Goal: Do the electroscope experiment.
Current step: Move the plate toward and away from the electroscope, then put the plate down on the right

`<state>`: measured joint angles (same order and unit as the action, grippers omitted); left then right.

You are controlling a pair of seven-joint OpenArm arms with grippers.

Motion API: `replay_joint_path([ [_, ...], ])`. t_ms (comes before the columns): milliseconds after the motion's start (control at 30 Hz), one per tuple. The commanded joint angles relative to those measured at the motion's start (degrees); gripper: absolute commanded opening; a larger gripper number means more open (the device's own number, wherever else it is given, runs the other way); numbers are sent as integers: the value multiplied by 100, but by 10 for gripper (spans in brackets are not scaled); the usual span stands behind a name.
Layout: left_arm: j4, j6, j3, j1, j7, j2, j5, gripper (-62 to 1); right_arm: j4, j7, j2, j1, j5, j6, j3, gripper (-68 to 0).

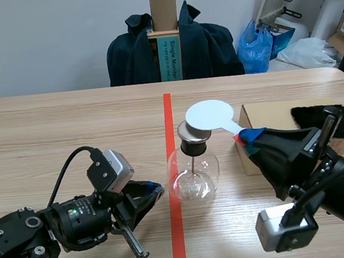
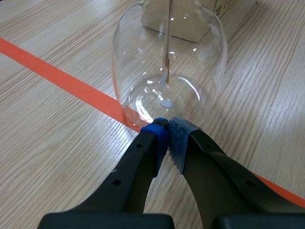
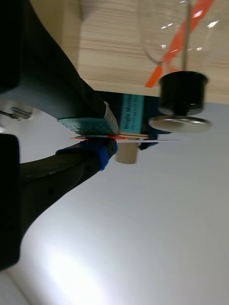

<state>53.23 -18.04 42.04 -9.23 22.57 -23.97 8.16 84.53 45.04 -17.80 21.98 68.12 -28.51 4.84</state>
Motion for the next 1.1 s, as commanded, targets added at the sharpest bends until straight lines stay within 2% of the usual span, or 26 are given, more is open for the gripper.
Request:
replay_joint_path([
  [0, 157, -4, -28, -44, 55, 9, 55, -594, 48, -225, -61, 9, -61, -63, -31, -667],
  [233, 157, -4, -28, -44, 55, 9, 55, -594, 48, -1504, -61, 11, -68, -66, -46, -667],
  [333, 157, -4, -28, -42, 52, 9, 55, -594, 48, -1904, -59, 11, -85, -223, -94, -667],
  [633, 157, -4, -28, -42, 35, -7, 55, -594, 66, -1987, -61, 9, -693, -1110, -507, -667],
  [667, 157, -4, -28, -42, 35, -7, 55, -594, 66, -1987, -61, 9, -778, -1145, -557, -667],
  [867, 157, -4, -33, -9, 37, -11, 55, -594, 61, -2068, -63, 11, -1248, -1137, -811, -667],
  [1067, 170, -4, -37, 37, 42, -101, 63, -594, -188, -2264, -57, 9, -1290, -855, -739, -667],
])
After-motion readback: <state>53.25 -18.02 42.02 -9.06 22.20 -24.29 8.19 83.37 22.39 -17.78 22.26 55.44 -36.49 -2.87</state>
